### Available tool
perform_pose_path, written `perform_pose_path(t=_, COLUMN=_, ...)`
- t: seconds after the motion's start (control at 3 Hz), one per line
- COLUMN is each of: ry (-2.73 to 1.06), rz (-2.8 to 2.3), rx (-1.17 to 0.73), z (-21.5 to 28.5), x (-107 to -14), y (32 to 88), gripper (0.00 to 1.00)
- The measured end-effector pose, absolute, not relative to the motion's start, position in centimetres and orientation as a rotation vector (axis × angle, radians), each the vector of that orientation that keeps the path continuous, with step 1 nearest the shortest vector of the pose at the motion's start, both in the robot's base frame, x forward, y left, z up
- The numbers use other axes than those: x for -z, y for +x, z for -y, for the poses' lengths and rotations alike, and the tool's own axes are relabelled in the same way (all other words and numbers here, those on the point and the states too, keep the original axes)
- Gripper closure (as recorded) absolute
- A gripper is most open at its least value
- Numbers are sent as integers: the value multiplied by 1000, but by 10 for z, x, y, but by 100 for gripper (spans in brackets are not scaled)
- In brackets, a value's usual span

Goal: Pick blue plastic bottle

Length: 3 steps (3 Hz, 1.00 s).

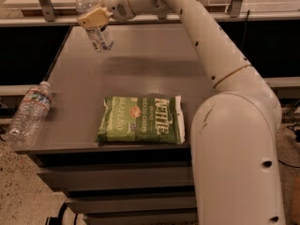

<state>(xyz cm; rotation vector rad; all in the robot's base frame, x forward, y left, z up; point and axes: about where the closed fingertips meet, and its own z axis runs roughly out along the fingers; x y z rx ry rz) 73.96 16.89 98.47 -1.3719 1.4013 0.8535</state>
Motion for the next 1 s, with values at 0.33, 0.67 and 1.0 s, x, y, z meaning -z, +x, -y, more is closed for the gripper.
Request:
perform_pose_path(t=0.33, ry=-1386, rz=-1342, rx=-899, z=-157, x=-1013, y=727, gripper=100)
perform_pose_path(t=0.67, ry=-1409, rz=-1295, rx=-972, z=-148, x=-1038, y=713, gripper=100)
perform_pose_path(t=1.0, ry=-1409, rz=-1295, rx=-972, z=-148, x=-1038, y=713, gripper=100)
